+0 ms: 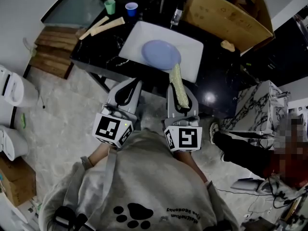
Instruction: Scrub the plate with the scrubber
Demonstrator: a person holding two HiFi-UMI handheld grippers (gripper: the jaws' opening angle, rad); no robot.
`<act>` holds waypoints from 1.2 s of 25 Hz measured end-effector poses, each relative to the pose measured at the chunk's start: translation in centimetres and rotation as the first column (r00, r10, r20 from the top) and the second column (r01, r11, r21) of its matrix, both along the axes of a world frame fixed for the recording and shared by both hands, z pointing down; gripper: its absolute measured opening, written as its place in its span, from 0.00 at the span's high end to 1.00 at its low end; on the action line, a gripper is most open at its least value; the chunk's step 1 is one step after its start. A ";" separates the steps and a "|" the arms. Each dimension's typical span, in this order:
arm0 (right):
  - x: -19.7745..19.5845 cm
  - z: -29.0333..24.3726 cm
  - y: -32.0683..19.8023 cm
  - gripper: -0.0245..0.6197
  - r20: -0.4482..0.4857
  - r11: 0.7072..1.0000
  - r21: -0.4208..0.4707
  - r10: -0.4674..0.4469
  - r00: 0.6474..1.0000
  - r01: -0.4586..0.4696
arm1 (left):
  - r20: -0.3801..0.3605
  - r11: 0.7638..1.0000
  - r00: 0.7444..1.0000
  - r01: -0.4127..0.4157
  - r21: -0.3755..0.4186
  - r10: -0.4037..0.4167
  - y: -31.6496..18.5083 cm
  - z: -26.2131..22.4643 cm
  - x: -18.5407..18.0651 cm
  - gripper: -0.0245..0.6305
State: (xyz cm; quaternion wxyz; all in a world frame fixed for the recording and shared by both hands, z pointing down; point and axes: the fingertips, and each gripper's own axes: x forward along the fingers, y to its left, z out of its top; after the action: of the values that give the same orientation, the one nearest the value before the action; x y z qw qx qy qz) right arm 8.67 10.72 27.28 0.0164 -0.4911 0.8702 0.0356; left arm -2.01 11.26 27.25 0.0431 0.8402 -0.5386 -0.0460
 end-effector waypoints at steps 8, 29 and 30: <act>1.1 -1.1 -4.5 0.86 -0.010 0.997 0.031 0.066 0.998 -0.066 | -0.023 0.999 0.999 -0.039 0.034 0.040 -5.7 -1.0 -0.1 0.96; -2.3 4.7 -22.5 0.86 -0.090 0.977 -0.131 0.156 0.984 -0.167 | -0.041 0.969 0.978 -0.210 -0.129 0.207 -25.8 4.7 -1.7 0.96; -2.5 5.4 -23.1 0.86 -0.103 0.975 -0.142 0.158 0.982 -0.171 | -0.042 0.965 0.975 -0.223 -0.138 0.219 -26.5 5.3 -1.7 0.96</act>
State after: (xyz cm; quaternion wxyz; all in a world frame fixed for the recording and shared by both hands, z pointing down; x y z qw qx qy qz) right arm 6.20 -12.36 32.65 -0.0633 -0.5592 0.8266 -0.0065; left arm -3.69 -15.21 32.50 0.1149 0.8892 -0.4427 -0.0136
